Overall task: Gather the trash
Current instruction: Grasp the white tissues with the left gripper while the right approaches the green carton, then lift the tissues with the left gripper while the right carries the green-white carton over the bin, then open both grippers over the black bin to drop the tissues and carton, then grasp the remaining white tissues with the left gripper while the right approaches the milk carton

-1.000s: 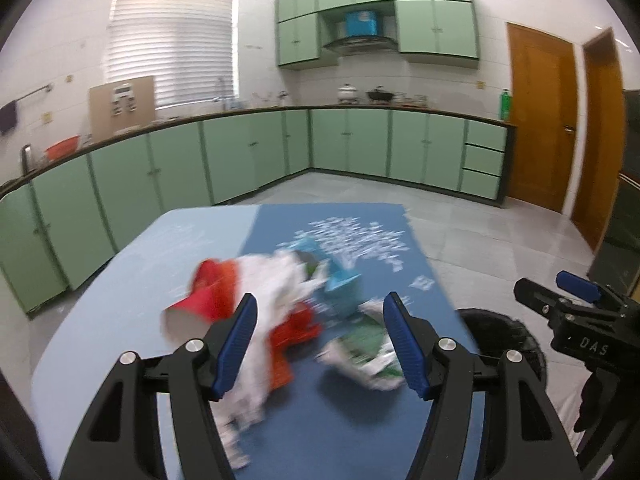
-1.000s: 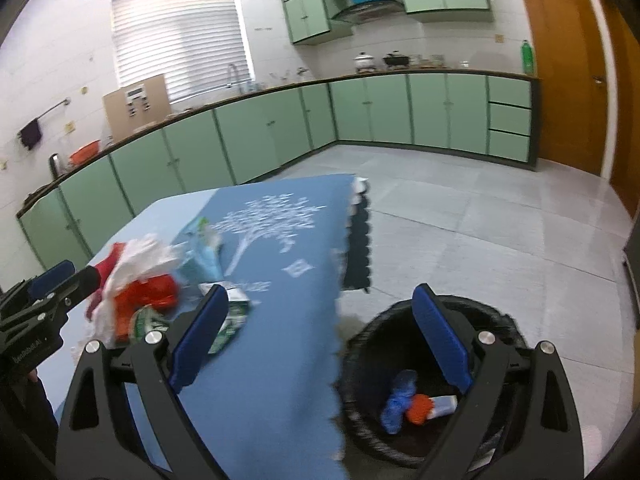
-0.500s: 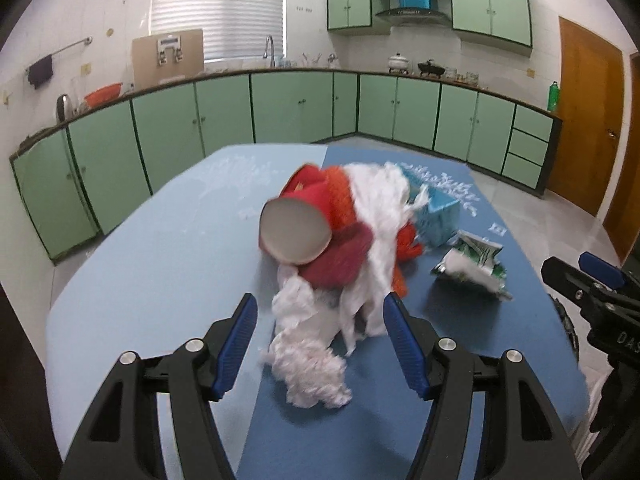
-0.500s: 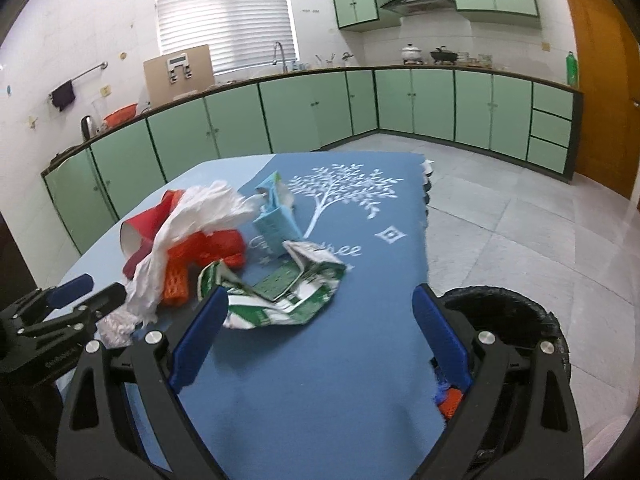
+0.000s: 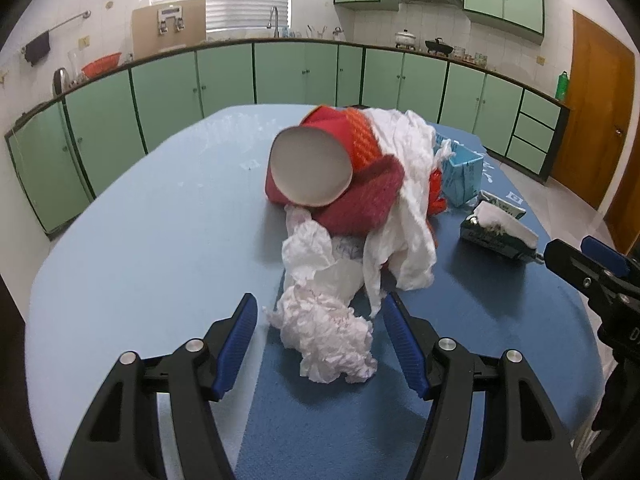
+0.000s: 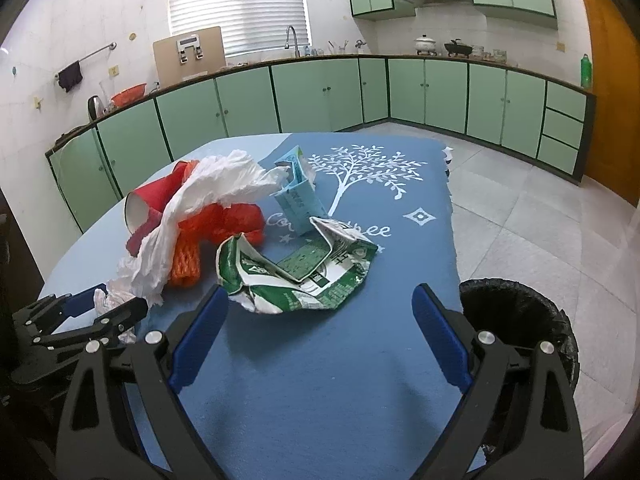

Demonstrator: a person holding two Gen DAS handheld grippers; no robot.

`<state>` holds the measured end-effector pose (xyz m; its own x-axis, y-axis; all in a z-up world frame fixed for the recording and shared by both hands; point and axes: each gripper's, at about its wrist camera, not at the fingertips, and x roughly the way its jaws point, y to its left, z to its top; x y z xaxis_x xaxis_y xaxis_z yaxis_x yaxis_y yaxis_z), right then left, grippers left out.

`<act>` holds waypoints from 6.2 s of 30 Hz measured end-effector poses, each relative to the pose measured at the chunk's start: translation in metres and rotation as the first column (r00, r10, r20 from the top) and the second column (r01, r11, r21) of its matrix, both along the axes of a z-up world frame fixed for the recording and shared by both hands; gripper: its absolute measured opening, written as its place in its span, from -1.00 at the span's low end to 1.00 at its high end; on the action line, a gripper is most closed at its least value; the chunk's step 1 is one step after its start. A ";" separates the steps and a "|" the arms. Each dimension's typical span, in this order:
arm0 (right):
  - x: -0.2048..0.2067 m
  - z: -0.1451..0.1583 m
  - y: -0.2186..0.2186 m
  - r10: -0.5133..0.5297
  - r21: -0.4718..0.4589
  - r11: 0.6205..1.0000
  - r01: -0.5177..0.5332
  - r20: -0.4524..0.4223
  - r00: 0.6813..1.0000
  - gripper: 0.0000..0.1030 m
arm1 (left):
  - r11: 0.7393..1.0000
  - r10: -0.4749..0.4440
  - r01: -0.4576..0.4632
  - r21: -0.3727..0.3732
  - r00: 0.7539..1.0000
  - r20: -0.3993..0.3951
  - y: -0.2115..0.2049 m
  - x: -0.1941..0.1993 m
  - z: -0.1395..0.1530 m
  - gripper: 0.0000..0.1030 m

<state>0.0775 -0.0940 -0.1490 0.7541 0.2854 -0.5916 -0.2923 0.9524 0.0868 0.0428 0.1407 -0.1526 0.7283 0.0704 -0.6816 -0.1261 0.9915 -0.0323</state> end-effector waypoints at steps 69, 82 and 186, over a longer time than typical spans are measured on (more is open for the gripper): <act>0.002 0.069 0.017 0.156 0.004 0.988 -0.157 0.086 0.984 -0.87 | 0.998 -0.034 0.047 -0.042 0.962 0.272 -0.013 -0.032 0.108 -0.59; -0.012 0.096 -0.017 0.097 0.005 0.995 -0.098 0.141 0.985 -0.87 | 0.988 -0.136 0.150 -0.020 0.937 0.322 -0.051 -0.019 0.126 -0.59; 0.044 0.024 -0.074 -0.161 0.005 0.987 0.161 0.033 0.986 0.76 | 0.988 -0.139 0.127 0.089 0.979 0.151 -0.070 0.083 0.051 0.12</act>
